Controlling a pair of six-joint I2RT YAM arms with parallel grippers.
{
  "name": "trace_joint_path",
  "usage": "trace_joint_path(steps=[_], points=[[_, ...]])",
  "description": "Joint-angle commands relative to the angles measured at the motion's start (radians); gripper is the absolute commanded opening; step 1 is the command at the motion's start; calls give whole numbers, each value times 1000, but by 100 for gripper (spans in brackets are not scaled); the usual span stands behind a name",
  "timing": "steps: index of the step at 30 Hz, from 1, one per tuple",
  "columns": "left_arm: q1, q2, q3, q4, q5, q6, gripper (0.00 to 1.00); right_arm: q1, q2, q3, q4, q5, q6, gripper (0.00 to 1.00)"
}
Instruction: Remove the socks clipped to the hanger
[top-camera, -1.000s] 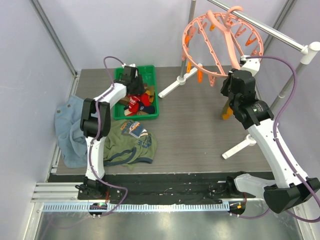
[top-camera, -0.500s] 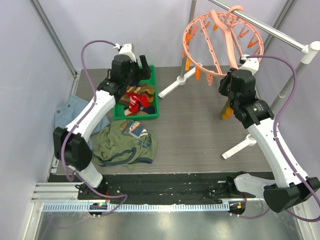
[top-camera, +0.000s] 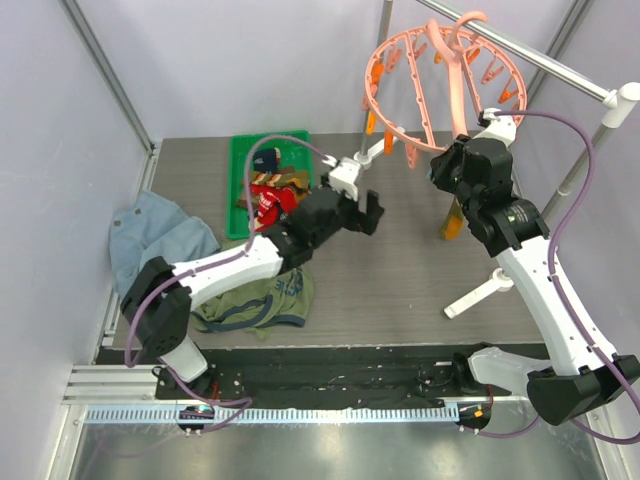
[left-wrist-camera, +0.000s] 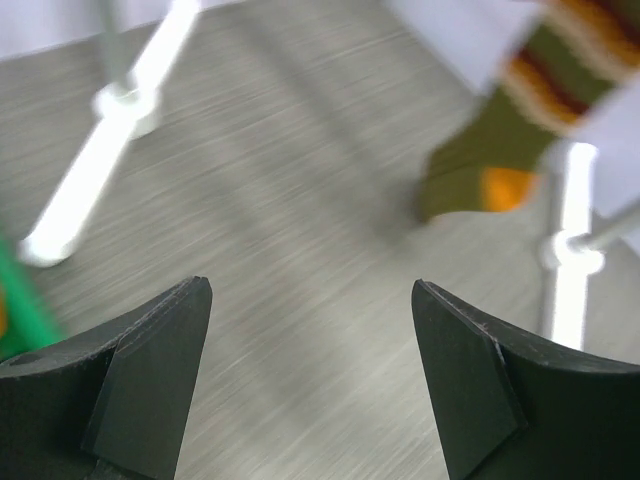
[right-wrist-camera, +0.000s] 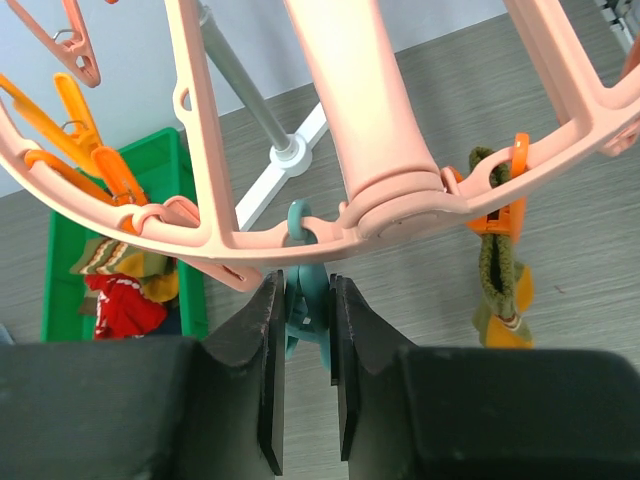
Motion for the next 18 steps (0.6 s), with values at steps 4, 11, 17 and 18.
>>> trace_joint_path(steps=[4,11,17,18], points=[[-175,176,106,355,-49,90,85,6,-26,51,43,-42,62,4],[-257,400,283,433,-55,117,87,4,-41,32,46,-39,76,5],[-266,537,392,507,-81,104,87,4,-41,35,49,-50,76,5],[-268,553,418,510,-93,99,87,4,-38,36,51,-60,79,5]])
